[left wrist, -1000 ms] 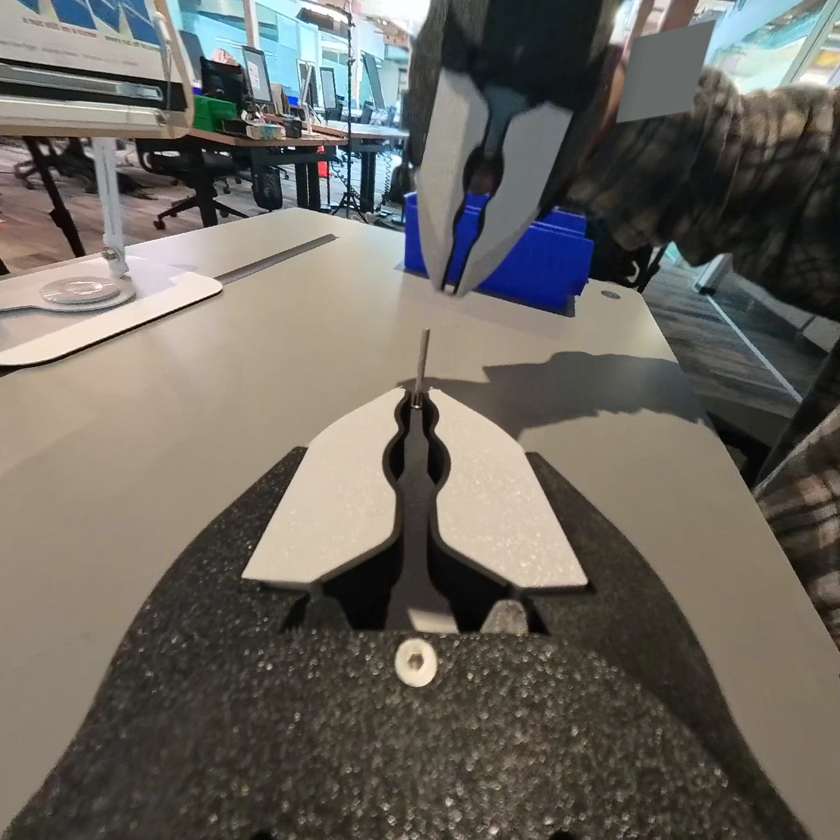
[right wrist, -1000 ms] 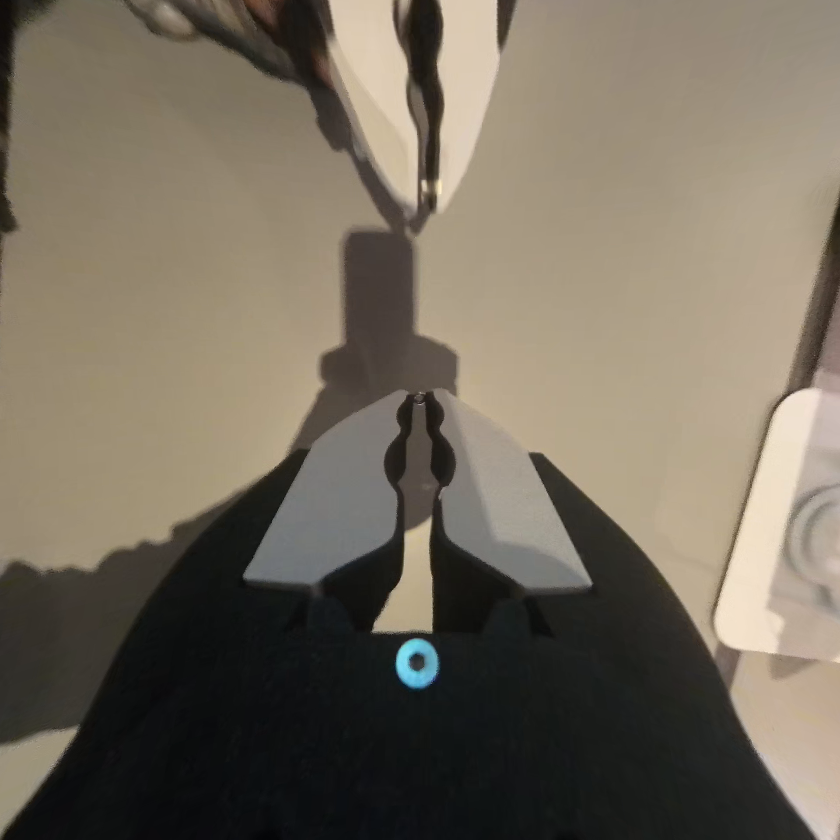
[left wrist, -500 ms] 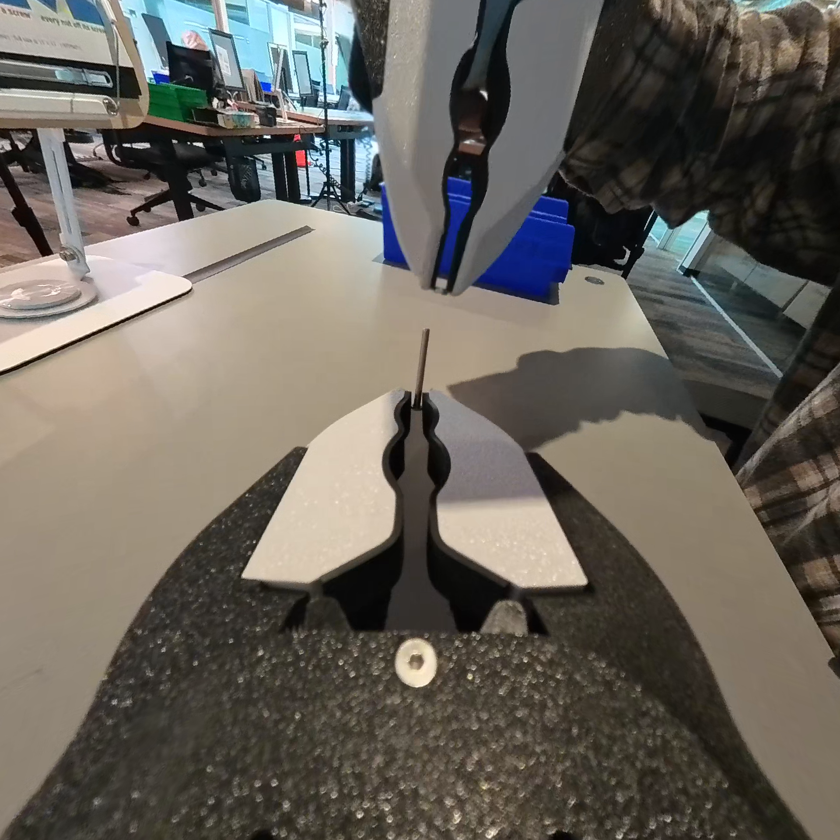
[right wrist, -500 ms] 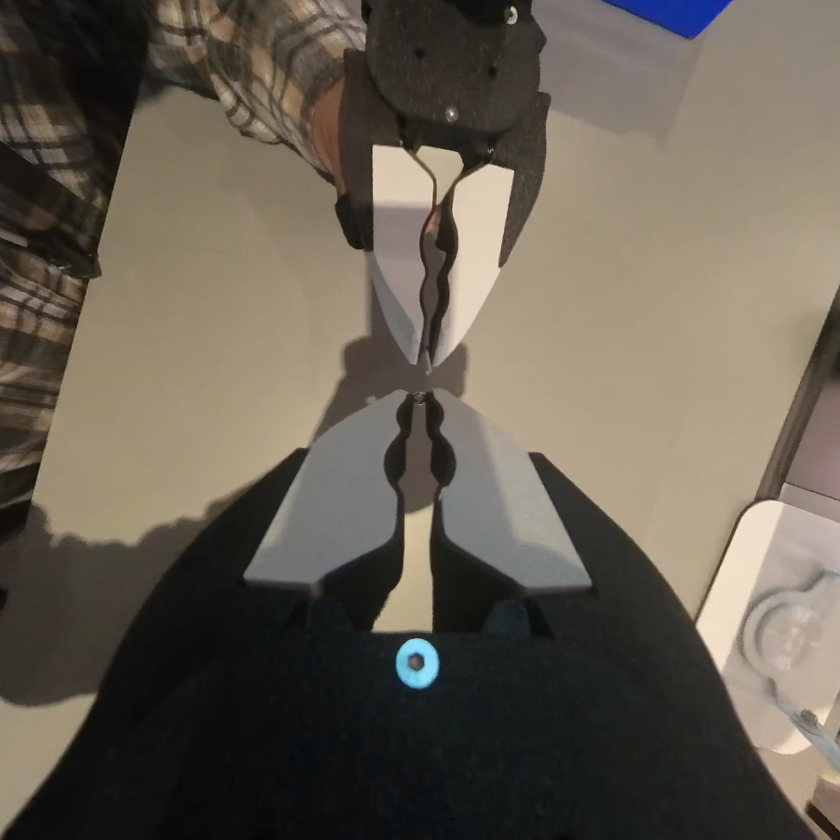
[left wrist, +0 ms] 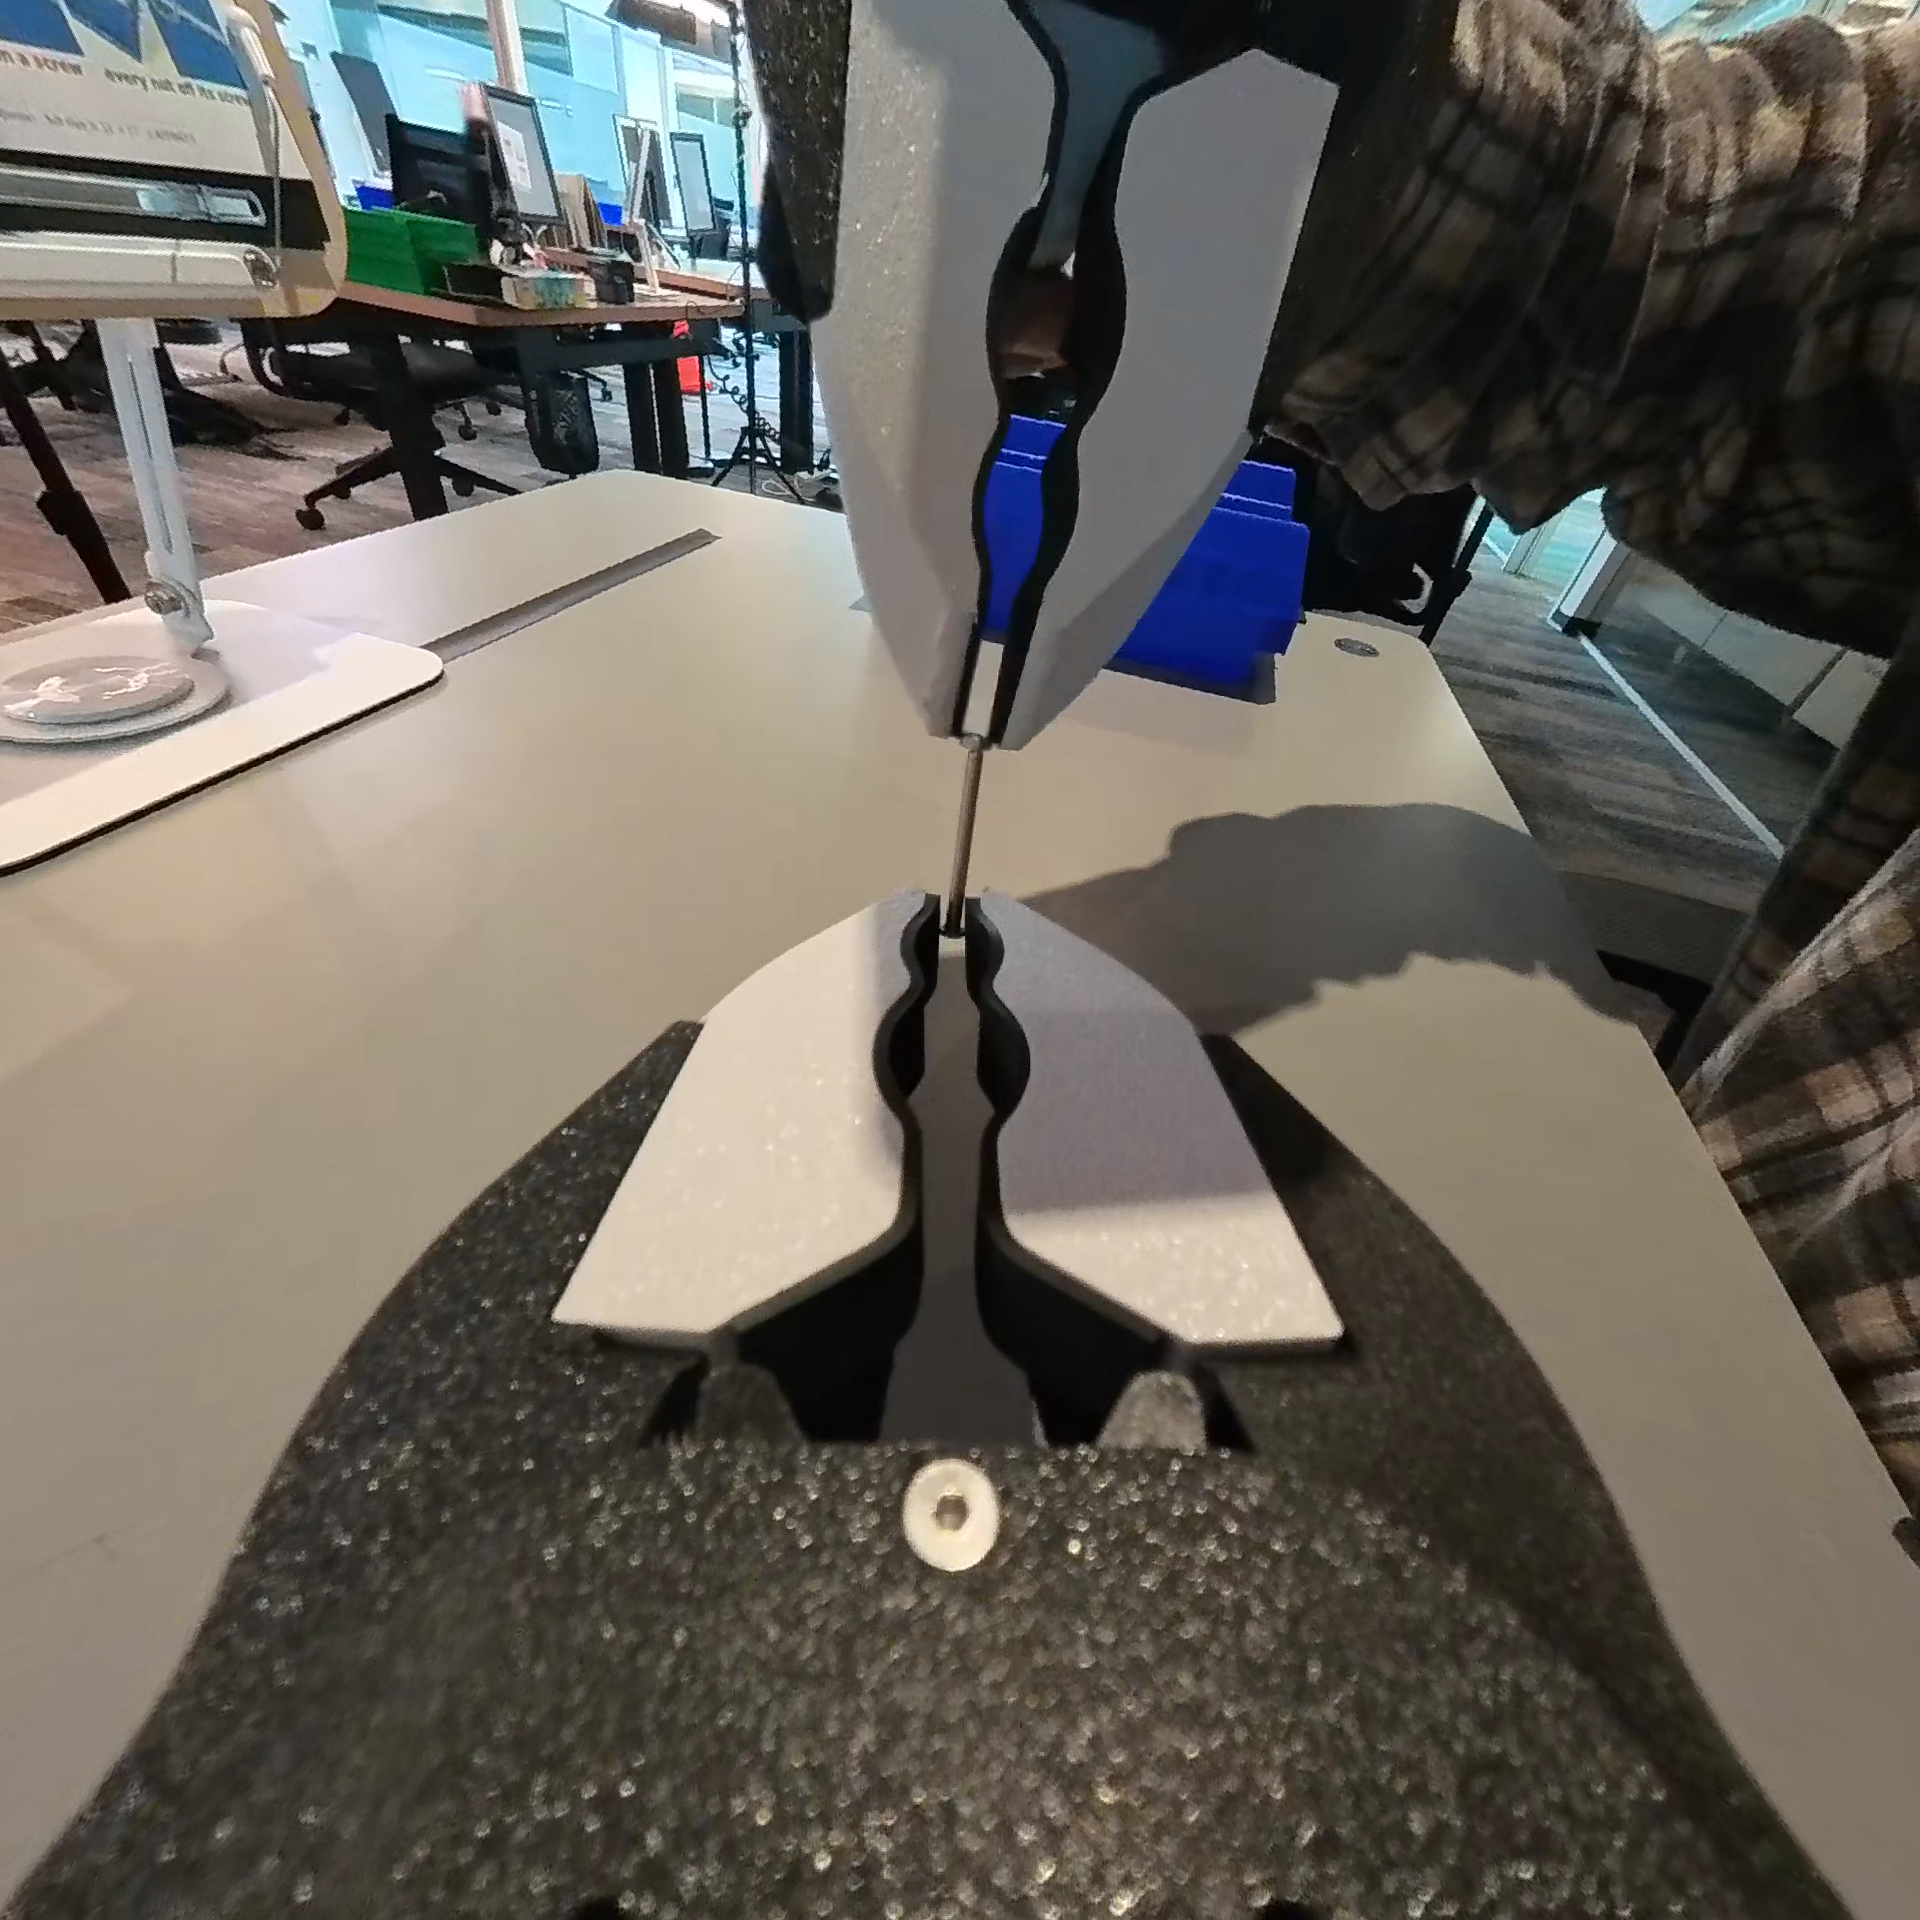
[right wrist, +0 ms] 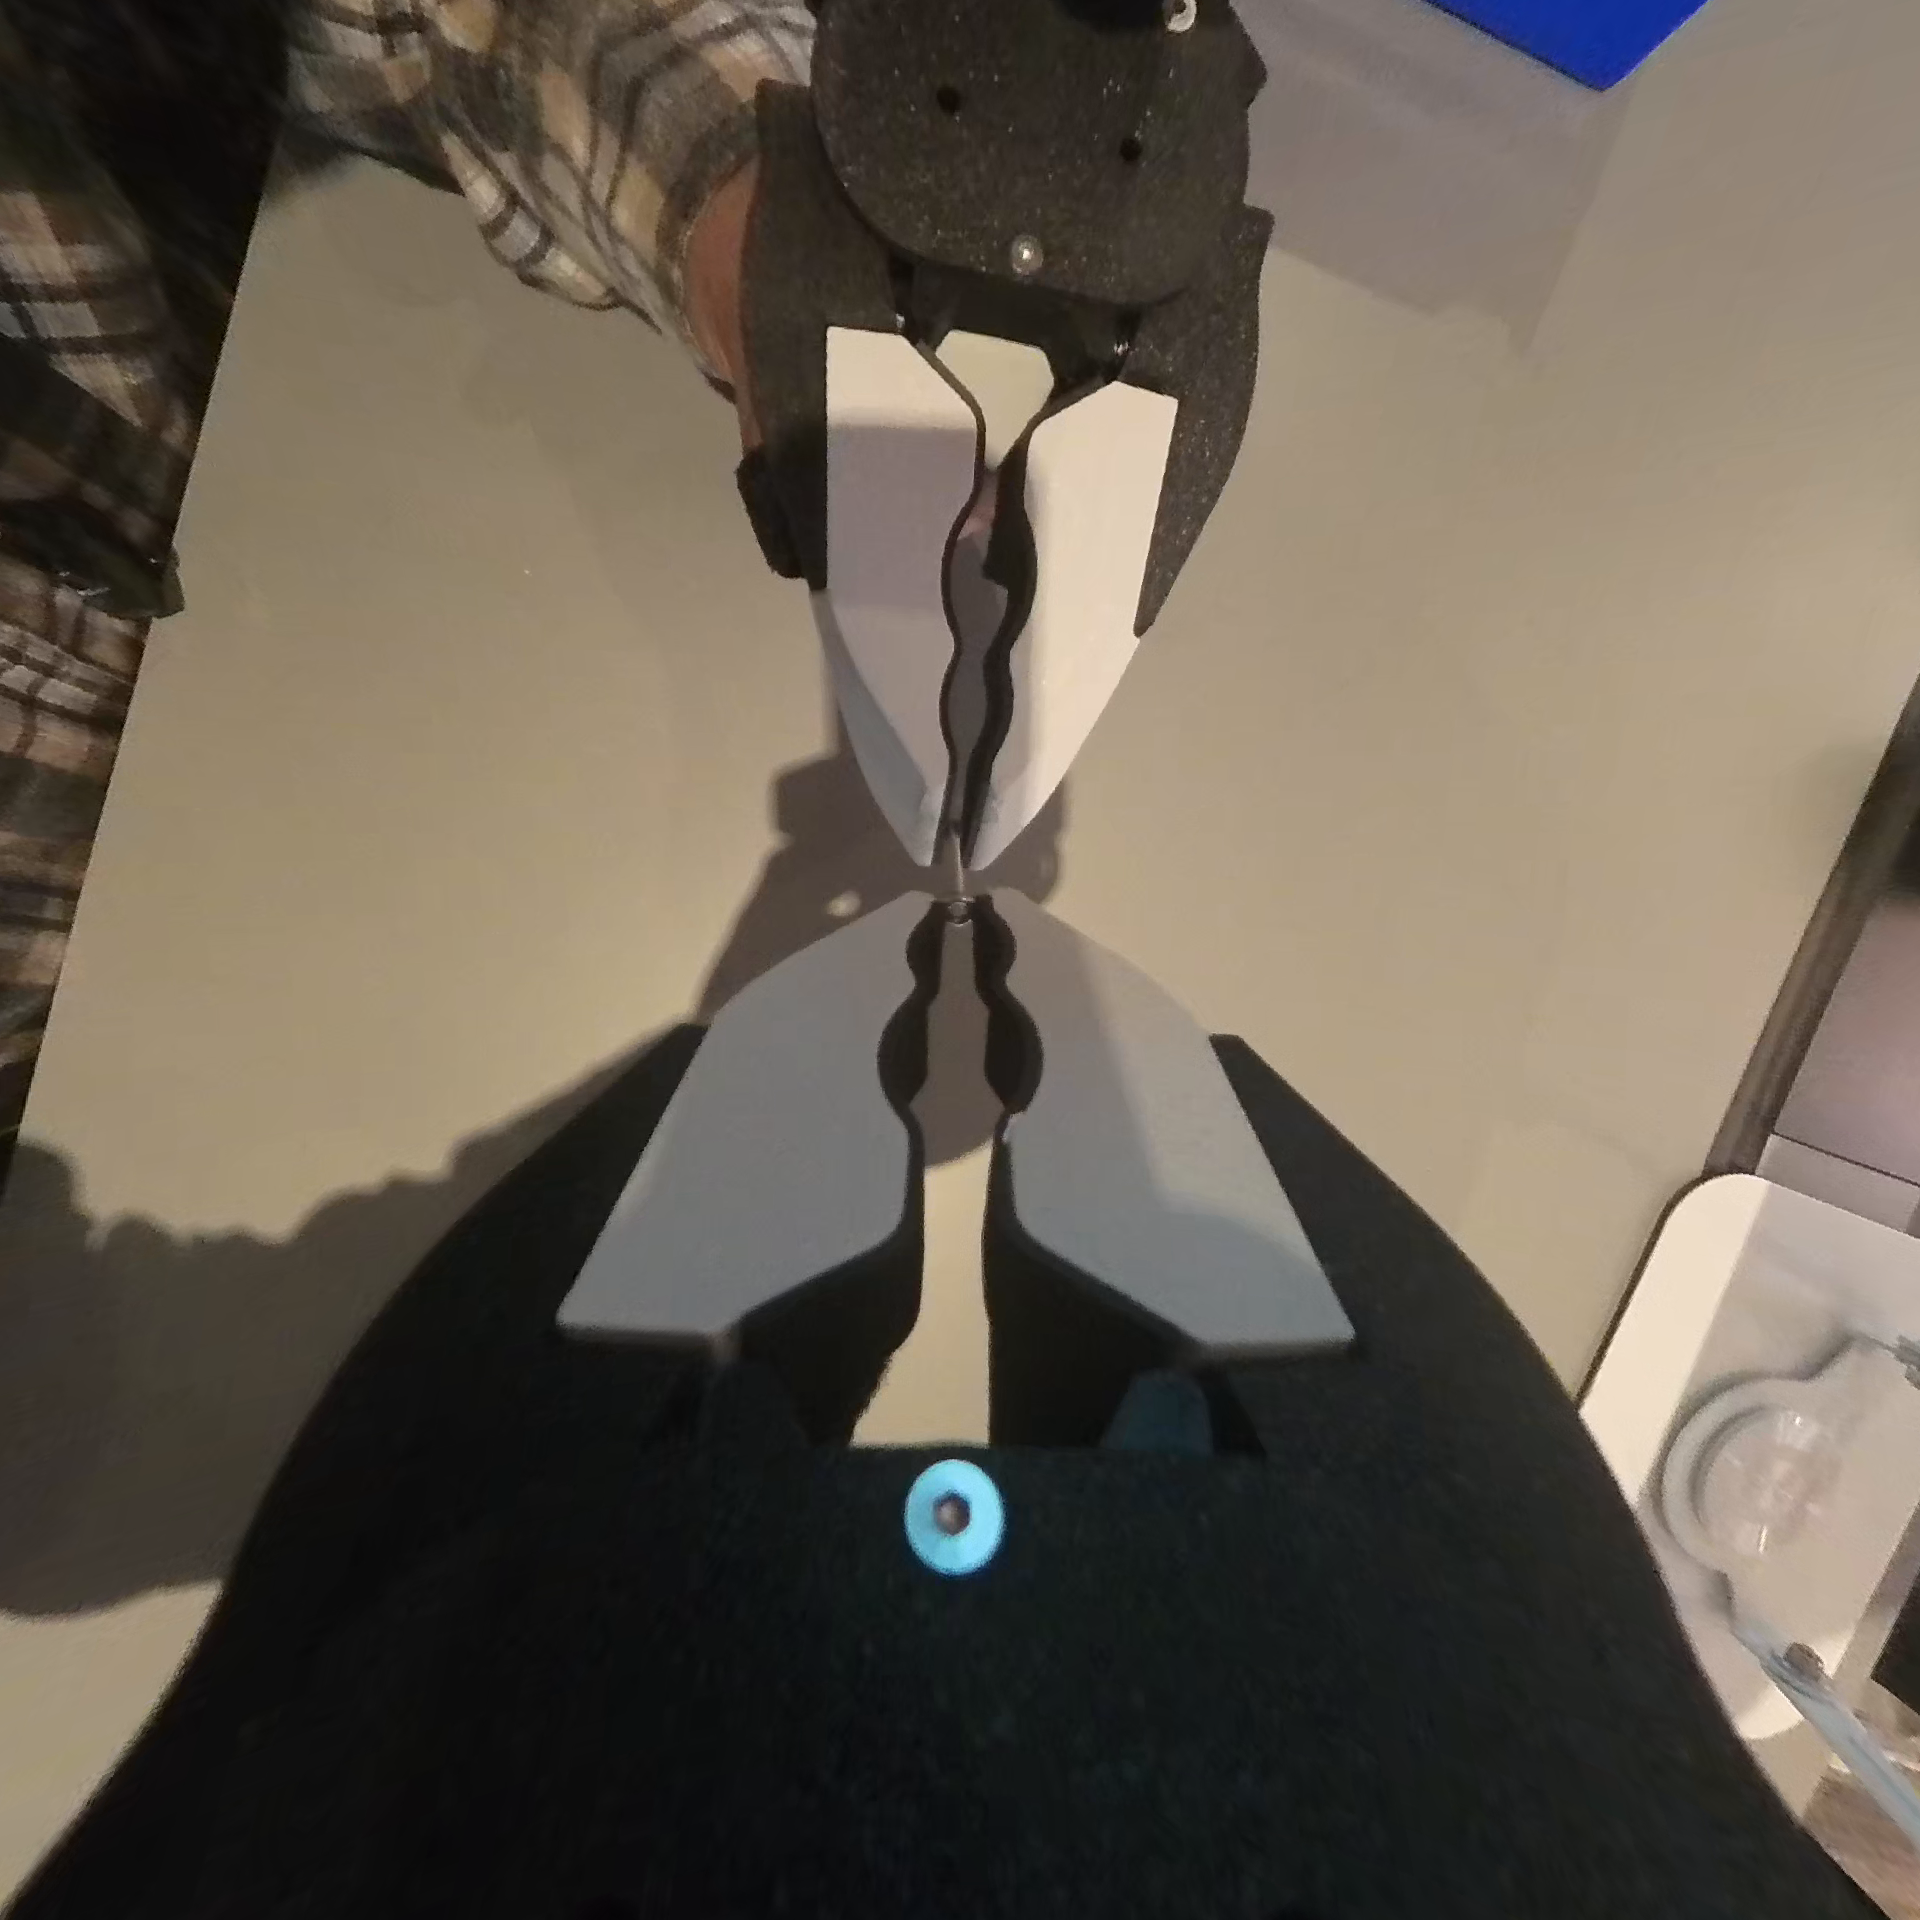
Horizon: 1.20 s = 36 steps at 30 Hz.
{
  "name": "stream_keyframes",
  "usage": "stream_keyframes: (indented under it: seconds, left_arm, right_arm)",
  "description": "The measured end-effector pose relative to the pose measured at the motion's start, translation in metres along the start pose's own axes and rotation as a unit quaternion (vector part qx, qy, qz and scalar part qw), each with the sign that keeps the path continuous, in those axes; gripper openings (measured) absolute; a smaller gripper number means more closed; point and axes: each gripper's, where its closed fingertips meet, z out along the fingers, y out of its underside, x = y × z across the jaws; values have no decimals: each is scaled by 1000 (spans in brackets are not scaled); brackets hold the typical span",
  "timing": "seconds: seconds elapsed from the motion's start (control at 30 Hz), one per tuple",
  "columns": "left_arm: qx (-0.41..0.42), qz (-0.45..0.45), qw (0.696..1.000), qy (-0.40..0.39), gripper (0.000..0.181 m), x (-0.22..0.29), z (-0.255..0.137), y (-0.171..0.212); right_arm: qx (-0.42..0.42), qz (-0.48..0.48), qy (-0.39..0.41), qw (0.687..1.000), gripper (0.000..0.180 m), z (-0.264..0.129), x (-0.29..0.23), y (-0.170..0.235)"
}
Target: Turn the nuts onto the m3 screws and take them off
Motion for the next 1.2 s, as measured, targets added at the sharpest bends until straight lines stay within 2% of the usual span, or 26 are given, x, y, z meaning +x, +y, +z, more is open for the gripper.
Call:
stream_keyframes:
  seconds: [0.83, 1.2]
  left_arm:
    - [5, -8, 1000, 0, 4, -1, -1, -1]
    - [11, -11, 1000, 2, 4, -1, -2, -4]
  right_arm:
    - [-4, 2, -1, 1000, 6, 1, 0, 0]
    - [-3, 1, 5, 1000, 11, -1, 2, -2]
